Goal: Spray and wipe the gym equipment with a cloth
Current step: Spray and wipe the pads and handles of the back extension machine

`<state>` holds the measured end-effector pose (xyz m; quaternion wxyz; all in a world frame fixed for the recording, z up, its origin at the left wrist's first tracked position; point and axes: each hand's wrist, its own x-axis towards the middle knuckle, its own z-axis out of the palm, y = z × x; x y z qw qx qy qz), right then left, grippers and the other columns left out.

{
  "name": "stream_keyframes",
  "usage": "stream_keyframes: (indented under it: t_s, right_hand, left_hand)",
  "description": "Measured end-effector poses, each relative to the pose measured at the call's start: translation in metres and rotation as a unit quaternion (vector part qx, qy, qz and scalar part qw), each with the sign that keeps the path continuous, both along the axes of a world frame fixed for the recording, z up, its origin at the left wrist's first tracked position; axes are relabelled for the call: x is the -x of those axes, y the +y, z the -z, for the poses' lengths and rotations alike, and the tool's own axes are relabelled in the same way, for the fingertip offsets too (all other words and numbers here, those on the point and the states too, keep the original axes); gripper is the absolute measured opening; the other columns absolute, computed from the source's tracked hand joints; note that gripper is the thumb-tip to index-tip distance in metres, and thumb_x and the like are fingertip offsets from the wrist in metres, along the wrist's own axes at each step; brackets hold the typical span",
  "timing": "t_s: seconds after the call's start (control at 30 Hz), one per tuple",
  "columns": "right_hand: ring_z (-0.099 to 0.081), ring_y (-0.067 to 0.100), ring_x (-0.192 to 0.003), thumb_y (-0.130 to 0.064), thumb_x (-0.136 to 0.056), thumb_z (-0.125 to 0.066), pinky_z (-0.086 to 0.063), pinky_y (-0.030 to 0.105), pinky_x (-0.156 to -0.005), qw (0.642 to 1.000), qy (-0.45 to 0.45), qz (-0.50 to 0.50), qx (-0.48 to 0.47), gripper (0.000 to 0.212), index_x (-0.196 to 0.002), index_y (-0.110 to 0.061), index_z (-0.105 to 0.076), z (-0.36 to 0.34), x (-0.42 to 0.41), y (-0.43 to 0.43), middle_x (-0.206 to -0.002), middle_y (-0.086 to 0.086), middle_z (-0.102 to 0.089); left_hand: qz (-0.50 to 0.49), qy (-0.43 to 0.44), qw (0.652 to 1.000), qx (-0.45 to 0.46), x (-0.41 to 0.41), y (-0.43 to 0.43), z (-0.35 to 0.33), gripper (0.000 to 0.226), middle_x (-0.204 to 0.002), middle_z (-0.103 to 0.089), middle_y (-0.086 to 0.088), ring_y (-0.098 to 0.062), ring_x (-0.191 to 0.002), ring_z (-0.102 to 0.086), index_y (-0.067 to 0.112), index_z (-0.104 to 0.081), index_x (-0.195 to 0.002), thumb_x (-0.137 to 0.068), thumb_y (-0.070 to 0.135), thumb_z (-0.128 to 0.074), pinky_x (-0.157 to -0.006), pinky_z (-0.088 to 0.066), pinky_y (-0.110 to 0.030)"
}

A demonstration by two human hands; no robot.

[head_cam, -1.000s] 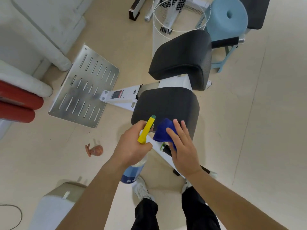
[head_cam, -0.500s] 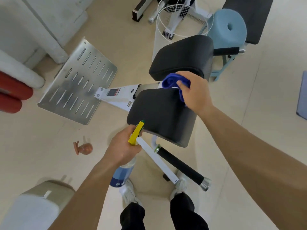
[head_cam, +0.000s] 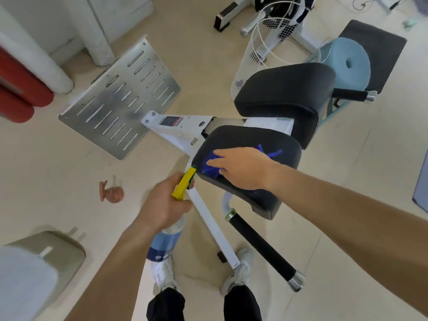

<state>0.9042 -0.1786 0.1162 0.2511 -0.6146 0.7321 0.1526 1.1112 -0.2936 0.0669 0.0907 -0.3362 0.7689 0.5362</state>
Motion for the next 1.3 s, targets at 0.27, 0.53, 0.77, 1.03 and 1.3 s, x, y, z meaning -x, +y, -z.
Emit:
stream_keyframes:
  t_s: [0.27, 0.53, 0.77, 1.03, 1.3]
  right_hand:
    - [-0.057, 0.029, -0.114, -0.022, -0.101, -0.044, -0.048, 0.041, -0.089, 0.995, 0.019, 0.094, -0.009, 0.044, -0.140, -0.042, -0.047, 0.034, 0.082, -0.043, -0.131, 0.004, -0.060]
    - [-0.055, 0.024, -0.125, -0.016, -0.102, -0.047, -0.043, 0.039, -0.103, 0.992, -0.079, -0.100, -0.022, 0.048, -0.145, -0.035, -0.044, 0.018, -0.012, -0.015, -0.156, -0.005, -0.040]
    - [-0.059, 0.028, -0.097, -0.010, -0.093, -0.052, -0.048, 0.038, -0.080, 0.997, 0.028, 0.070, -0.012, 0.034, -0.121, -0.027, -0.058, 0.057, 0.061, -0.082, -0.116, 0.006, -0.064]
    - [-0.057, 0.011, -0.092, -0.021, -0.102, -0.048, -0.042, 0.030, -0.083, 0.994, -0.108, 0.001, -0.031, 0.045, -0.144, -0.036, -0.048, 0.034, -0.004, -0.044, -0.127, -0.001, -0.062]
    - [-0.059, 0.015, -0.118, -0.011, -0.099, -0.055, -0.042, 0.025, -0.103, 0.953, -0.121, 0.240, 0.143, 0.044, -0.140, -0.028, -0.055, -0.028, 0.035, 0.048, -0.131, -0.006, -0.063]
  left_hand:
    - [-0.039, 0.024, 0.999, 0.012, 0.022, -0.009, 0.005, 0.039, -0.083, -0.064, 0.006, -0.022, -0.075, -0.056, 0.034, -0.060, -0.096, -0.065, 0.013, -0.071, -0.070, -0.048, -0.036]
    - [-0.033, 0.013, 0.999, 0.014, 0.010, -0.016, 0.003, 0.044, -0.093, -0.069, 0.004, -0.028, -0.085, -0.063, 0.032, -0.061, -0.100, -0.057, 0.023, -0.060, -0.079, -0.054, -0.044]
    - [-0.037, 0.010, 0.999, 0.015, -0.008, -0.016, 0.021, 0.042, -0.085, -0.066, -0.002, -0.026, -0.066, -0.054, 0.033, -0.060, -0.099, -0.059, 0.020, -0.064, -0.066, -0.051, -0.039]
    - [-0.036, -0.003, 0.999, 0.014, -0.014, -0.008, 0.026, 0.041, -0.085, -0.066, 0.005, -0.017, -0.063, -0.052, 0.036, -0.058, -0.096, -0.057, 0.023, -0.062, -0.061, -0.046, -0.032]
    - [-0.011, -0.020, 1.000, 0.004, 0.007, -0.010, 0.011, 0.037, -0.076, -0.063, 0.013, -0.019, -0.066, -0.056, 0.034, -0.060, -0.092, -0.057, 0.021, -0.062, -0.063, -0.048, -0.034]
